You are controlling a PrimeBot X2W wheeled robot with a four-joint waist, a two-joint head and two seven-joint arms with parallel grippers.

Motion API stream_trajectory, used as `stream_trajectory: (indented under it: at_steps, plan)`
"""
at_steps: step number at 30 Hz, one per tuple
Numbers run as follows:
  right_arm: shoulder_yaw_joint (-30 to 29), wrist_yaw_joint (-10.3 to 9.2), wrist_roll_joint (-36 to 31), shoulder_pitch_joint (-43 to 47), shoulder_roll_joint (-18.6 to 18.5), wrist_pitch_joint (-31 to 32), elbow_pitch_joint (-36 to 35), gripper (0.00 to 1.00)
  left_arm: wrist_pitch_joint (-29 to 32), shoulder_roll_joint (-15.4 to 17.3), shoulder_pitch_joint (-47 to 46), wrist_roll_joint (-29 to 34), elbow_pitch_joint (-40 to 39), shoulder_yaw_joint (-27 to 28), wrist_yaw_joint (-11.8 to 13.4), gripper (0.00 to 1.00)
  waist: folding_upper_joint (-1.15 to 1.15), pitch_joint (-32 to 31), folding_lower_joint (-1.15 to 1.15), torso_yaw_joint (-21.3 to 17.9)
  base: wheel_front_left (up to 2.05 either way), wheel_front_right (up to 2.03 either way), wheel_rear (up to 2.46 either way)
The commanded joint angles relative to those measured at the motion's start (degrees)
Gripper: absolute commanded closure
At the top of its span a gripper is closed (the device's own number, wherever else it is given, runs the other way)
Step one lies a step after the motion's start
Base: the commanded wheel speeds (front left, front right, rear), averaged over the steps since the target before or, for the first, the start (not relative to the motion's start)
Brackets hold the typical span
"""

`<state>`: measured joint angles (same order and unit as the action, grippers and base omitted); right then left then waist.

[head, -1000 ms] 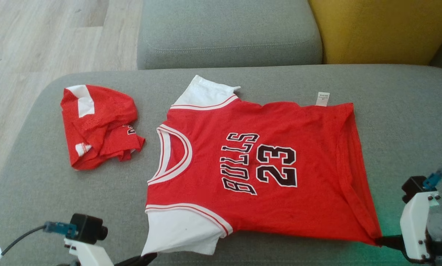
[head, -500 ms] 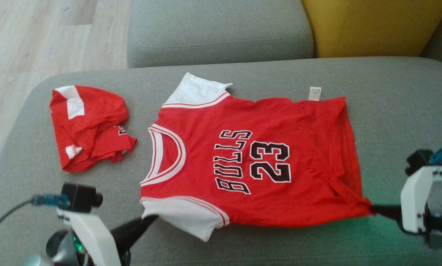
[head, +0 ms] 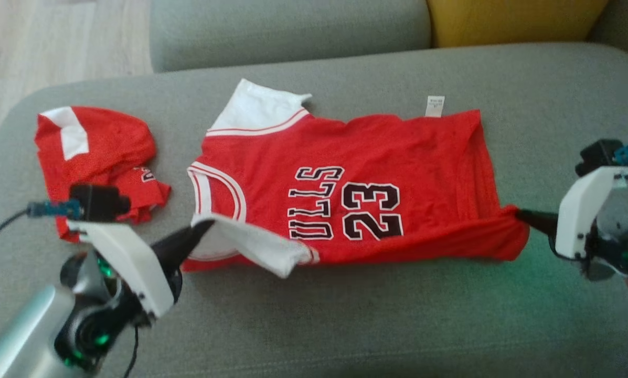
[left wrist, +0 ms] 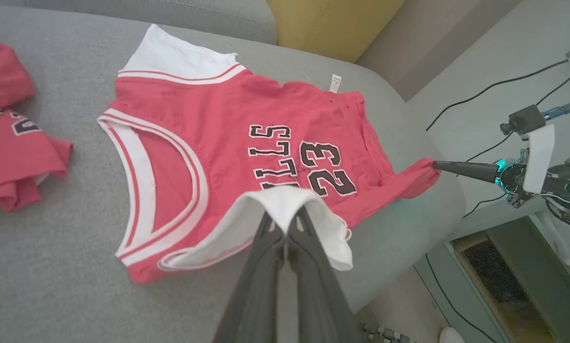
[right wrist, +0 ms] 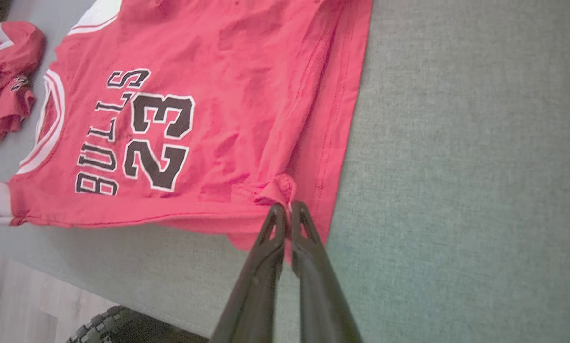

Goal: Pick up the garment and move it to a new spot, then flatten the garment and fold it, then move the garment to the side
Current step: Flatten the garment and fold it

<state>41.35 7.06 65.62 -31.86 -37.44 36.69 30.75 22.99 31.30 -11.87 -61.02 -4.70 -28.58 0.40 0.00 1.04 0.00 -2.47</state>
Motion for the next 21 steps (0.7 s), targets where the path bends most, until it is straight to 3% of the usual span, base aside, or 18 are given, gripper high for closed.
stream_trajectory:
  at_steps: [1,13,21]
  plan:
    - [-1.02,0.43,-0.90,-2.75,-0.36,-0.97,-0.31,1.00,-0.80,0.96,-5.77,0.82,-0.04,3.46,-0.50,1.00,0.00,1.50,0.00,-0.67,0.00,0.00,0.00]
    - [-0.45,0.43,-4.24,-7.19,3.52,-5.03,2.98,1.00,-2.93,-2.98,-14.61,2.80,10.73,2.55,-2.91,1.00,0.00,5.28,0.00,-1.69,0.00,0.00,0.00]
    - [0.81,0.43,-4.42,-8.37,4.00,-7.83,3.71,1.00,-5.71,-6.31,-18.73,3.97,17.21,2.54,-2.53,1.00,0.00,6.72,0.00,-1.47,0.00,0.00,0.00]
